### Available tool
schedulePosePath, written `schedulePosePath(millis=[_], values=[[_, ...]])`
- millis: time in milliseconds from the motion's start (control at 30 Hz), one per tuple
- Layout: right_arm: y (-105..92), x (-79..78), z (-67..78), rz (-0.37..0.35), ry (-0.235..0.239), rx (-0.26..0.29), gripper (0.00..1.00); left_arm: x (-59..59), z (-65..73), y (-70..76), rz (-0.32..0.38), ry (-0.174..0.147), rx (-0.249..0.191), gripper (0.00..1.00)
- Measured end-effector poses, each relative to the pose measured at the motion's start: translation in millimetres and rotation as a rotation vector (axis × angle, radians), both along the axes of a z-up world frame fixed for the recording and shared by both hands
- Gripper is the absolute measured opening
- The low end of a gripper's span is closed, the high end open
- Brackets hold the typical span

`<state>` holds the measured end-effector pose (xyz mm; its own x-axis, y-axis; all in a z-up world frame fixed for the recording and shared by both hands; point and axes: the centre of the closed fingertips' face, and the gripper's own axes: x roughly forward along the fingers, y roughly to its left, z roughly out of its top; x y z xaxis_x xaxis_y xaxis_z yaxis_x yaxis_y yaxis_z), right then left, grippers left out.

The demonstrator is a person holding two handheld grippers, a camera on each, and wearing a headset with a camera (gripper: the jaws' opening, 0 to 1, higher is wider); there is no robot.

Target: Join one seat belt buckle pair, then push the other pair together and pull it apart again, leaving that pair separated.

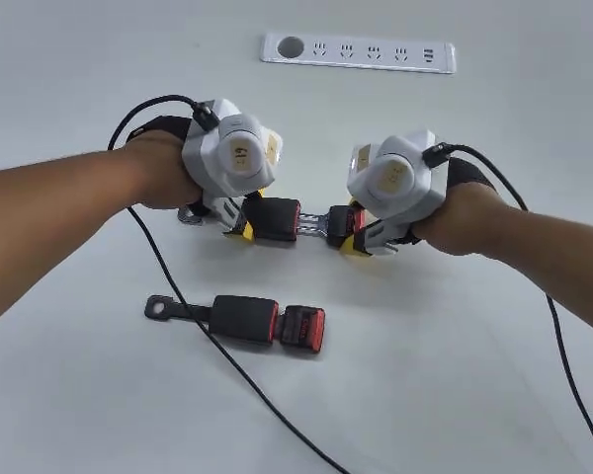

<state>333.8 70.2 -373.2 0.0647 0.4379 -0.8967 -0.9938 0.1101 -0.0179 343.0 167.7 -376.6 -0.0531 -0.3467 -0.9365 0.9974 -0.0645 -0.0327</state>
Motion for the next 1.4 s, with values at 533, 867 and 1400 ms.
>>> schedulePosePath(millis=[533, 867, 1400], values=[[14.9, 0.5, 0.1, -0.014, 0.004, 0.02, 0.32, -1.3, 1.7, -2.3, -0.012, -0.009, 0.024, 0.31], [28.7, 3.4, 0.7, -0.031, 0.005, 0.062, 0.31, -1.0, 2.7, -1.0, 0.004, -0.005, 0.038, 0.3], [31.2, 3.6, -1.3, -0.044, 0.011, 0.042, 0.31, -1.0, 2.2, -1.5, 0.01, 0.004, 0.056, 0.3]])
